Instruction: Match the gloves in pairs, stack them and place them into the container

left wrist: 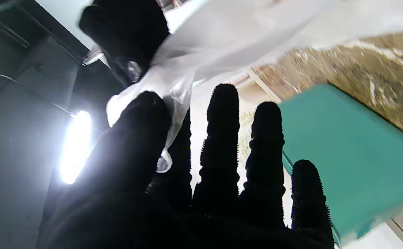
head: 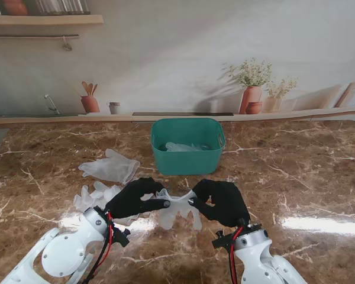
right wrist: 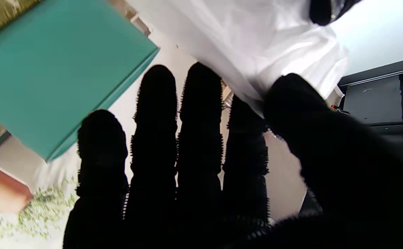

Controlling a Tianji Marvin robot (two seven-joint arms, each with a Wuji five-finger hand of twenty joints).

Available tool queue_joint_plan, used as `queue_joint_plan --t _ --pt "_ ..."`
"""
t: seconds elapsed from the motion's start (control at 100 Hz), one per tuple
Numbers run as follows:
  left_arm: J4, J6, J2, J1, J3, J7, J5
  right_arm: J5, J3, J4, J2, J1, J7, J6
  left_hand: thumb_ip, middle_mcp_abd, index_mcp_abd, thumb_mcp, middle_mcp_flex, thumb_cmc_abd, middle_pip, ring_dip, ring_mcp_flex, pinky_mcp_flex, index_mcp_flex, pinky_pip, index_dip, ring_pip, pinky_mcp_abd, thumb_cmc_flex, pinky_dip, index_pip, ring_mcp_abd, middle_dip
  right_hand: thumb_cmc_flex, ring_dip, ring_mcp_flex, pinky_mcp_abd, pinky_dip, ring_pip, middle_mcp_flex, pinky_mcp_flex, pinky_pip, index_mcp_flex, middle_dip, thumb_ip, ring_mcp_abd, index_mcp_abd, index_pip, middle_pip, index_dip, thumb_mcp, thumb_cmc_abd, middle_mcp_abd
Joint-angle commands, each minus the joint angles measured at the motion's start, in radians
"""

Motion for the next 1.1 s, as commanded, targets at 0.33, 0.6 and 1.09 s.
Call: queue_joint_plan --t 0.33,0.6,1.09 --pt "-0.062 0.085 0.082 0.064 -0.072 -0.318 -0.169 0.166 0.031 -0.053 0.035 -0.112 0.214 0.0 0.055 0.021 0.054 -0.365 0.134 0.234 0.06 0.037 0.099 0.006 -0.114 0.272 0.177 0.102 0.012 0.22 -0.123 0.102 0.032 -0.01 0.04 0.002 0.202 0.004 -0.083 0.086 0.155 0.224 0.22 0.031 -0.081 0.019 0.009 0.034 0.055 0.098 -0.05 0.023 -0.031 0.02" --pt "0.123 0.194 0.05 -0.118 0.054 -0.216 -0.081 0.258 -0.038 0.063 0.021 0.035 0.229 0.179 0.064 0.023 0.05 -0.382 0.139 0.224 0.08 0.049 0.094 0.015 -0.113 0.307 0.157 0.126 0.028 0.226 -0.109 0.102 0.048 -0.002 0.047 -0.016 0.199 0.001 -0.123 0.133 0.153 0.226 0.234 0.023 -0.107 0.013 0.011 0.046 0.057 0.147 -0.057 0.016 -0.017 0.019" --pt "0.422 0.385 -0.045 -0.487 0.407 0.105 0.21 0.204 -0.191 0.483 -0.039 0.4 0.076 0.334 0.068 0.014 -0.003 -0.375 0.096 0.195 0.102 0.061 0.051 0.009 -0.079 0.343 0.1 0.148 0.009 0.205 -0.113 0.066 0.042 0.053 0.044 -0.021 0.172 -0.014 -0.125 0.101 0.143 0.135 0.22 0.005 -0.103 0.003 0.009 0.028 0.045 0.131 -0.043 0.017 -0.008 0.013"
